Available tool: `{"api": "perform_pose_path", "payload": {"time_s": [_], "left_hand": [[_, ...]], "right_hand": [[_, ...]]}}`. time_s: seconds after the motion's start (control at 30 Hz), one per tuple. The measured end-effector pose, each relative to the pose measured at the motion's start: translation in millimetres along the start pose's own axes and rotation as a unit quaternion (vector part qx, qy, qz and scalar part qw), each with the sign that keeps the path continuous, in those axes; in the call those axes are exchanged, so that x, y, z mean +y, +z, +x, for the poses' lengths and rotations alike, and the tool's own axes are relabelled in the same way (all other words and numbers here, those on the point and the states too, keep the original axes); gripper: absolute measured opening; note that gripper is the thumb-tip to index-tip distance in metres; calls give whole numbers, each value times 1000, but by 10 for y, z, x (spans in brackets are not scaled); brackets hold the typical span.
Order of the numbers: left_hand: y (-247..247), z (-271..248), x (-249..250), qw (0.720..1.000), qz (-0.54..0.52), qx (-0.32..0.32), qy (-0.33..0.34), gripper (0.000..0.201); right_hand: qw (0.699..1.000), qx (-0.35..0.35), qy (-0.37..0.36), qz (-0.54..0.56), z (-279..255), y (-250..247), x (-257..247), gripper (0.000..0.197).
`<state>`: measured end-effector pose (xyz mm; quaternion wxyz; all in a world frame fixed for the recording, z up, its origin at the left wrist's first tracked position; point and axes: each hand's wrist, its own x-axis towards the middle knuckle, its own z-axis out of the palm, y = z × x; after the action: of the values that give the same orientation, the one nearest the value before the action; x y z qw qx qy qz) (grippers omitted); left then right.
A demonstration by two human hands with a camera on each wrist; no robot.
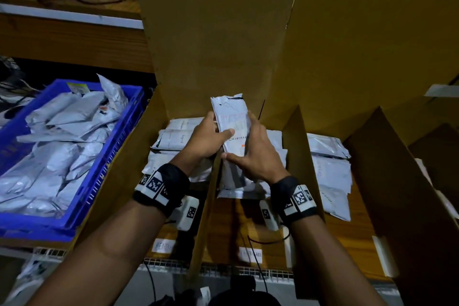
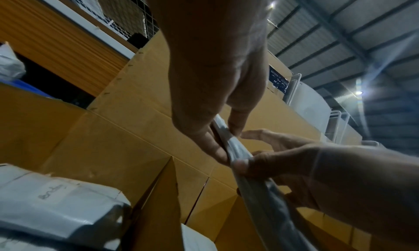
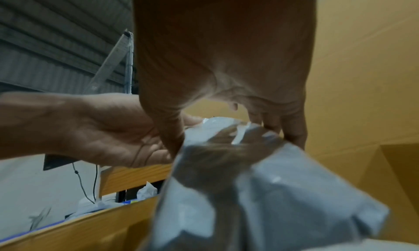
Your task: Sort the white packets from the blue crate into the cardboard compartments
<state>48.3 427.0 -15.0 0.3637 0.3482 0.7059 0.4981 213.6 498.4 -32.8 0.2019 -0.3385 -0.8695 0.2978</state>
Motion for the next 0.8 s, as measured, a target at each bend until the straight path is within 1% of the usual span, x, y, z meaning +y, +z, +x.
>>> {"api": "perform_pose_path", "payload": {"time_s": [0.07, 0.13, 0.17, 0.23, 0.27, 0.33, 0.4, 0.47, 0.53, 0.57, 0.67, 0.73, 0.8], "left_hand": [[47, 2, 8, 999, -33, -13, -8, 40], [80, 14, 22, 998, -64, -12, -7, 33], [82, 13, 41, 999, -33, -2, 3, 31], [78, 27, 11, 994, 100, 21, 42, 35], [74, 41, -16, 984, 162, 26, 66, 41], [103, 112, -145, 958, 268, 3, 100, 52], [153, 206, -320, 932, 346, -40, 94, 63], [181, 295, -508, 906, 409, -73, 87, 80], [196, 342, -648, 879, 459, -85, 97, 89], [202, 345, -679, 872, 472, -87, 99, 90], [213, 335, -711, 868, 481, -85, 93, 91], [214, 338, -731, 870, 477, -82, 94, 92], [214, 348, -753, 875, 467, -81, 97, 92]], "right_hand": [[999, 6, 15, -34, 19, 28, 55, 120], [998, 10, 33, -46, 53, 23, 100, 112], [998, 11, 41, -54, 76, 7, 139, 110], [994, 10, 64, -85, 151, -54, 251, 105], [992, 6, 80, -101, 211, -87, 322, 103], [987, -15, 113, -116, 373, -126, 488, 104], [980, -47, 147, -128, 580, -136, 642, 106], [969, -73, 165, -167, 770, -118, 770, 108], [958, -100, 165, -210, 933, -81, 874, 109], [953, -116, 164, -227, 1005, -60, 924, 111], [932, -158, 150, -291, 1195, 36, 1095, 123], [918, -180, 131, -327, 1308, 100, 1218, 121], [910, -192, 110, -350, 1414, 150, 1309, 114]]}}
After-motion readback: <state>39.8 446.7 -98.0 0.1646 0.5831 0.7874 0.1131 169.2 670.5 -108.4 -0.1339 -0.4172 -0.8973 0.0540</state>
